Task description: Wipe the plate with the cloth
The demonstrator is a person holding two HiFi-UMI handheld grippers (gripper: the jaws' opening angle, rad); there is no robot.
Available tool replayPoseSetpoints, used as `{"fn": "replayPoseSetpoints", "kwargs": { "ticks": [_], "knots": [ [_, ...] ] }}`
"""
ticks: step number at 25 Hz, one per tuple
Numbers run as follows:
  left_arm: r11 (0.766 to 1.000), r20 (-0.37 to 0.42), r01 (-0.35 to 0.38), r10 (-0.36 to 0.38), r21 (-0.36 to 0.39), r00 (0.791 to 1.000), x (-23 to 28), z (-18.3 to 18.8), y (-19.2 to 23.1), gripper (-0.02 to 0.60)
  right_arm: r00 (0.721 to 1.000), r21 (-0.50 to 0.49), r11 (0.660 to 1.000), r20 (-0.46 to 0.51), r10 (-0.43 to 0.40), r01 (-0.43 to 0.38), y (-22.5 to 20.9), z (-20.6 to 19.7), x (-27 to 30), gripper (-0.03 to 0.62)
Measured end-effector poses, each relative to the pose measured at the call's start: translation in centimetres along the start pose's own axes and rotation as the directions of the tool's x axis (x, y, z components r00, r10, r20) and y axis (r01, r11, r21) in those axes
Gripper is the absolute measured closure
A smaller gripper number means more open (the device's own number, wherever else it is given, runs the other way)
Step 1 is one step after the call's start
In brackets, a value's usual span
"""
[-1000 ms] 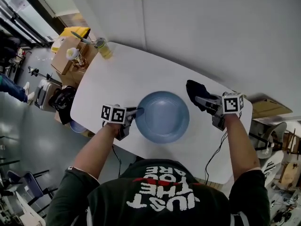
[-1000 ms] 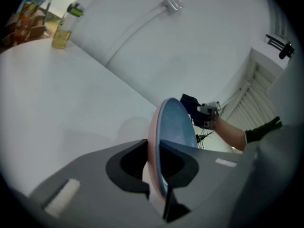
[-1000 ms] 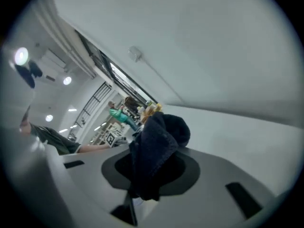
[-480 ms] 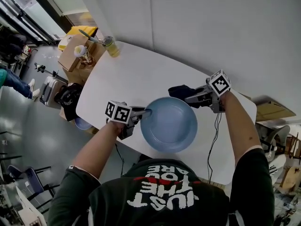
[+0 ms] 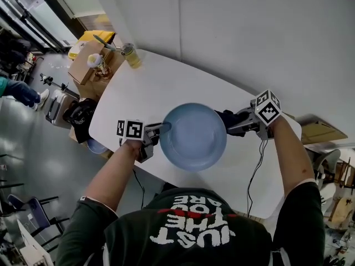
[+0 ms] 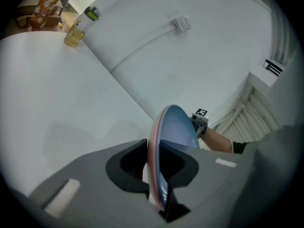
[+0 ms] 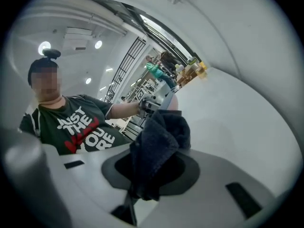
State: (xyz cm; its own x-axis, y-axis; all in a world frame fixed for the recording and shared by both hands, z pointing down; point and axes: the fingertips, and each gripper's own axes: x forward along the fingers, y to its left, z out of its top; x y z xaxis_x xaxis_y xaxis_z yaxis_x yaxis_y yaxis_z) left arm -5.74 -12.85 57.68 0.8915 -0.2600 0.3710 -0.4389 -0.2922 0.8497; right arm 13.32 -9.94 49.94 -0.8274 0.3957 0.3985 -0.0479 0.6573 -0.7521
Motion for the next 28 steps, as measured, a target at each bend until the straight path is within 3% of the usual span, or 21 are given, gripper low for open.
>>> {"fn": "replayPoseSetpoints", "kwargs": {
  "ticks": [5, 11, 18, 21, 24, 28],
  "knots": [
    [0.995, 0.110, -0.011, 0.023, -0.103, 0.994, -0.7, 1.4, 0.9, 0.535, 0.999, -0.032, 0.999, 0.050, -0.010, 0.012, 1.7, -1.4, 0.8, 0.511],
    [0.977, 0.247, 0.031, 0.023, -0.212, 0.969, -0.6, 3.2, 0.9, 0.538, 0.995, -0.077, 0.997, 0.100, 0.004, 0.003, 4.2, -2.2, 3.6, 0.511],
    [0.961, 0.317, 0.138, -0.057, -0.239, 0.947, 1.3, 4.3, -2.6, 0.538, 0.983, -0.114, 0.992, 0.183, -0.032, 0.054, 4.9, -1.4, 8.7, 0.511],
    [0.960, 0.304, 0.166, -0.092, -0.226, 0.948, 2.4, 4.3, -4.5, 0.538, 0.959, -0.089, 0.993, 0.279, -0.049, 0.077, 3.9, -0.1, 10.7, 0.511],
    [0.954, 0.317, 0.184, -0.103, -0.237, 0.943, 2.6, 4.5, -5.4, 0.538, 0.925, -0.060, 0.997, 0.380, -0.012, 0.038, 3.7, 1.4, 12.9, 0.511],
    [0.946, 0.354, 0.211, -0.115, -0.245, 0.928, 2.1, 5.0, -6.1, 0.540, 0.858, -0.038, 0.999, 0.514, 0.019, 0.001, 3.7, 3.7, 14.2, 0.511]
  ]
}}
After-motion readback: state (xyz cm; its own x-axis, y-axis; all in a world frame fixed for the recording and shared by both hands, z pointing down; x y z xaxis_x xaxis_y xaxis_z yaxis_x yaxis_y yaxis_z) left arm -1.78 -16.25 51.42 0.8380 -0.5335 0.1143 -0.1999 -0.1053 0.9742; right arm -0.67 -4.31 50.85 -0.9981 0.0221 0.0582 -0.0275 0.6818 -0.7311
